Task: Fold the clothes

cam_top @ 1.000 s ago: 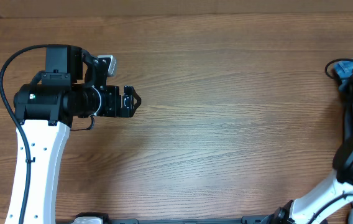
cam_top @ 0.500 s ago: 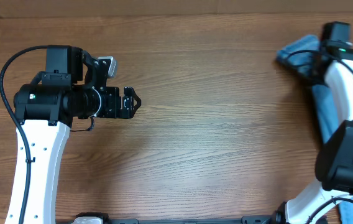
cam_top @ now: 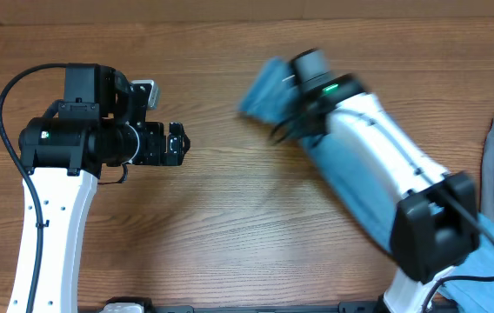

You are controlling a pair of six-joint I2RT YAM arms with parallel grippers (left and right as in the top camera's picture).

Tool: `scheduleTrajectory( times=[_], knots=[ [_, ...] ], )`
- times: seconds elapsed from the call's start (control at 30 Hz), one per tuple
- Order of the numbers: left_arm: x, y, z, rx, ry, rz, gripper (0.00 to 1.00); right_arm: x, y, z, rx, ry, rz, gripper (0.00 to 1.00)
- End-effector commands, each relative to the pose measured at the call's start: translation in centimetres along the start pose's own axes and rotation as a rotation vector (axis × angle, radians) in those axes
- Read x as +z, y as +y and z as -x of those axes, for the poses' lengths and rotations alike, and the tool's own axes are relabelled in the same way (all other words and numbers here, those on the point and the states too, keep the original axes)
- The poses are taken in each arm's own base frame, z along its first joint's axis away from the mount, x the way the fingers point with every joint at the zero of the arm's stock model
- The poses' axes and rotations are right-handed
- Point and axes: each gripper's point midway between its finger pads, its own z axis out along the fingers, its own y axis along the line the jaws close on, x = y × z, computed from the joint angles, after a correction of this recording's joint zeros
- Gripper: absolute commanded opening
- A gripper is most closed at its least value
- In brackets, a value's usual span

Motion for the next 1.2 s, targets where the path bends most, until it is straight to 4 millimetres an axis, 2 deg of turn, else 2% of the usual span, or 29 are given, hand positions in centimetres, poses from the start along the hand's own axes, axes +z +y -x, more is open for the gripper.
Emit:
scheduleTrajectory(
  times=[0.0,0.07,0.13,0.23,0.37,0.5,0.53,0.6,0.63,0.67,0.73,0.77,0.87,1.03,1.17],
  knots=[
    [-0.7,1.4,0.7,0.03,-0.026,0.097,1.0,-2.9,8.2,-1.3,-0.294,-0.043,0.114,0.27],
    [-0.7,1.8,0.8,0.03,-0.027,0.122,1.0,-3.2,10.6,-3.2,-0.404,-0.034,0.084,0.59],
    [-0.8,2.2,0.9,0.031,-0.034,0.145,1.0,-3.4,11.3,-3.9,-0.444,-0.038,0.046,0.71],
    [-0.6,2.3,1.6,0.035,-0.054,0.145,1.0,-3.5,11.8,-4.2,-0.441,-0.04,0.039,0.75],
    [0.6,2.4,2.6,0.033,-0.059,0.137,1.0,-3.1,9.0,-3.1,-0.228,-0.022,0.015,0.74],
    [3.7,2.2,3.2,0.027,-0.003,0.076,1.0,-2.7,4.3,-2.3,0.017,0.032,0.01,0.63],
    [4.4,2.1,3.3,0.028,0.012,0.059,0.95,-2.7,3.5,-2.2,0.05,0.043,0.015,0.62],
    [6.5,1.9,3.4,0.046,0.05,0.009,0.7,-2.7,1.6,-2.0,0.127,0.069,0.039,0.58],
    [7.8,1.8,3.6,0.044,0.07,-0.015,0.56,-2.8,0.9,-1.8,0.156,0.077,0.058,0.52],
    [8.9,1.8,3.7,0.04,0.084,-0.032,0.39,-3.0,0.2,-1.7,0.185,0.084,0.08,0.5],
    [11.2,1.7,4.0,0.042,0.108,-0.065,0.04,-3.6,-1.0,-1.3,0.245,0.09,0.141,0.36],
    [12.5,1.7,4.1,0.041,0.118,-0.08,0.04,-4.0,-1.3,-1.1,0.271,0.089,0.176,0.25],
    [15.6,1.2,4.4,0.092,0.135,-0.134,0.04,-5.8,-2.5,-0.3,0.344,0.07,0.286,0.11],
    [20.5,-0.8,3.9,0.311,0.156,-0.208,0.04,-8.8,-4.8,0.6,0.414,-0.001,0.357,0.11],
    [24.5,-1.3,3.5,0.355,0.167,-0.219,0.1,-10.4,-5.6,0.5,0.423,-0.037,0.355,0.11]
  ],
)
